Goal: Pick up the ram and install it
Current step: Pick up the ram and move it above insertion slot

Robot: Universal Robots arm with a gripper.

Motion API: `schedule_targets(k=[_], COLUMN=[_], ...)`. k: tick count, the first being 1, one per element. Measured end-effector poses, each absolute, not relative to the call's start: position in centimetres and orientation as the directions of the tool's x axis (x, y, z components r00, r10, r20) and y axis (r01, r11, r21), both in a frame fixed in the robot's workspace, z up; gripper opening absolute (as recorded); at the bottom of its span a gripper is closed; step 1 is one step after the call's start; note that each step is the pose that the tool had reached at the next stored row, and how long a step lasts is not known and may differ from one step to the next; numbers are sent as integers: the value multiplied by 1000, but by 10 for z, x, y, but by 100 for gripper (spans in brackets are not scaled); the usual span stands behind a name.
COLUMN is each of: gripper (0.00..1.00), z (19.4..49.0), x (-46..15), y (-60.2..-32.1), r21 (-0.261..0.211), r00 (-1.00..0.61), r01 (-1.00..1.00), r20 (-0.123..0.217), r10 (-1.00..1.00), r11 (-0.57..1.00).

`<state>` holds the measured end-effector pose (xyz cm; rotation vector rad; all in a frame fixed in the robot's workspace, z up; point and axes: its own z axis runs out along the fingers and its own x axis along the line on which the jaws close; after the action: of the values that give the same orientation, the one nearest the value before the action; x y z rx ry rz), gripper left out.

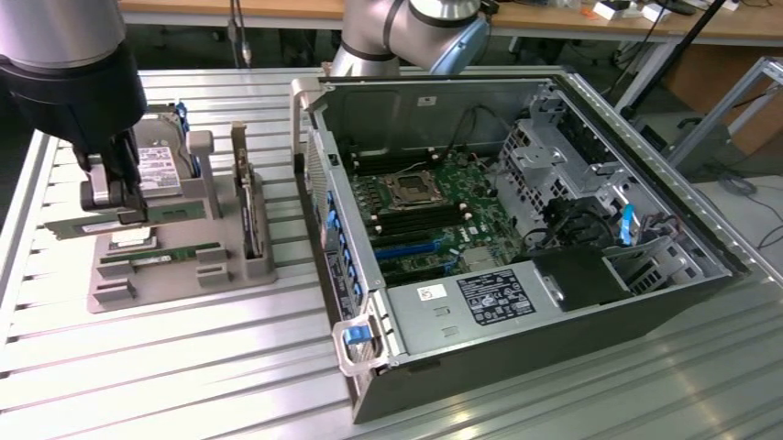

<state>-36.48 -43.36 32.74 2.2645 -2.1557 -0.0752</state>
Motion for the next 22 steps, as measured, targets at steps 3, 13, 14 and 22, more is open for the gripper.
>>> schedule_targets(k=[3,13,14,22], gripper=[13,13,13,13], z=[334,353,356,372], x=[-365,-365,-365,-365], y=[-434,-434,-434,-434], r21=[44,43,44,43], r00=[49,49,49,49], r01=[-998,-998,-998,-998], r20=[-25,-25,-25,-25], r10=[-999,-999,-999,-999], r11=[-50,-50,-50,-50])
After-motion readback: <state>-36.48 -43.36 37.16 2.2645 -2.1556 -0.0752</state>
